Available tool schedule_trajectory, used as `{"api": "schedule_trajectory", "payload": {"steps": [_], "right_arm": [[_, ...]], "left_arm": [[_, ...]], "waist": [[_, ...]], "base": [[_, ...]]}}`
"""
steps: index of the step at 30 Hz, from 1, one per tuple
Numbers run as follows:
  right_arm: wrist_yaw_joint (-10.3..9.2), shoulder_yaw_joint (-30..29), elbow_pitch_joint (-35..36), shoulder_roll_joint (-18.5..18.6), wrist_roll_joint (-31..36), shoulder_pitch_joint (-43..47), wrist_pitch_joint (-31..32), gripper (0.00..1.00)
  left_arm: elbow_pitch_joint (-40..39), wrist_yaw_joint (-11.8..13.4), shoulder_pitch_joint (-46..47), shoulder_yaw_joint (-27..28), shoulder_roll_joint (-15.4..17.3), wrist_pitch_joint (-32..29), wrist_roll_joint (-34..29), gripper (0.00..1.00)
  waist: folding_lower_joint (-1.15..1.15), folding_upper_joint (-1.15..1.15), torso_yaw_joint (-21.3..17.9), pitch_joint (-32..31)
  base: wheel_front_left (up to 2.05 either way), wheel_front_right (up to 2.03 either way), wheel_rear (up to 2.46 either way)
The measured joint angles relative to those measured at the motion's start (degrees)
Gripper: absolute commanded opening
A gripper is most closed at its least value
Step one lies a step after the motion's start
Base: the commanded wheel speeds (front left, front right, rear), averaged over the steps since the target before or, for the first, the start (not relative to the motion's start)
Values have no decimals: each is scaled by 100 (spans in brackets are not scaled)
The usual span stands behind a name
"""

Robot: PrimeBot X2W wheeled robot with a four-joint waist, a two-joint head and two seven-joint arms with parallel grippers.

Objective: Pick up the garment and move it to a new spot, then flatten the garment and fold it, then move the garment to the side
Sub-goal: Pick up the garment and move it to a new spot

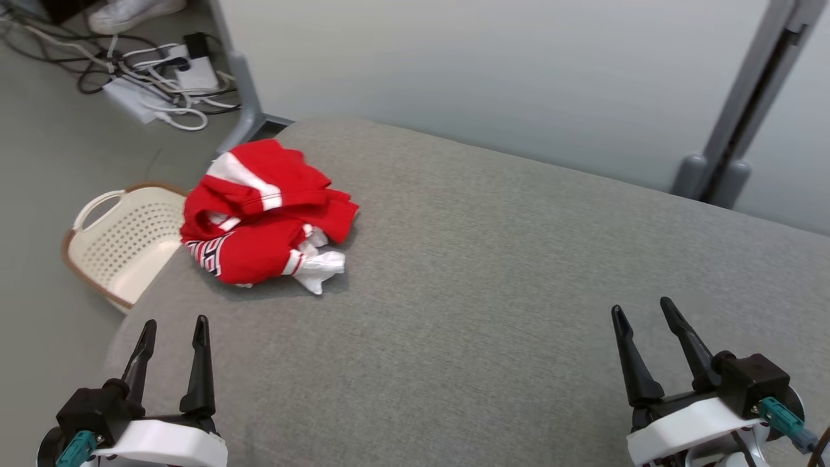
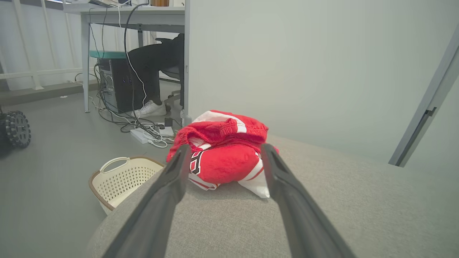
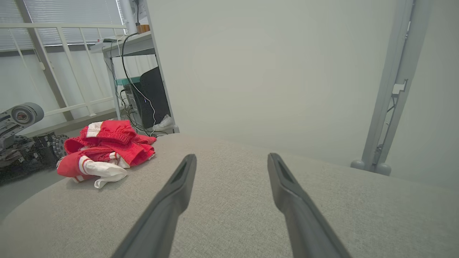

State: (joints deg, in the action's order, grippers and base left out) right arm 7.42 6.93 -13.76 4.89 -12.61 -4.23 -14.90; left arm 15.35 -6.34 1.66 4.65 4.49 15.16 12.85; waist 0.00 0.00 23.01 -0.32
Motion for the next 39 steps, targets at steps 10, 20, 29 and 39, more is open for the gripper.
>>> {"api": "schedule_trajectory", "payload": {"steps": [10,20,29,39], "right_arm": [[0,32,9,-56,-2,-18,-1,100],[0,-20,23,-63,3,-13,-1,100],[0,-31,36,-65,12,-14,-1,100],[0,85,147,125,122,-312,11,100]], "left_arm": [[-9,-44,-20,54,-15,0,-13,100],[0,-64,-19,27,-35,0,-38,100],[-9,-63,105,110,-78,0,-58,100],[-7,-58,1322,177,-115,0,136,100]], "waist": [[0,0,425,-25],[0,0,428,-27],[0,0,414,3],[0,0,186,509]], "base": [[0,0,0],[0,0,0],[0,0,0],[0,0,0]]}}
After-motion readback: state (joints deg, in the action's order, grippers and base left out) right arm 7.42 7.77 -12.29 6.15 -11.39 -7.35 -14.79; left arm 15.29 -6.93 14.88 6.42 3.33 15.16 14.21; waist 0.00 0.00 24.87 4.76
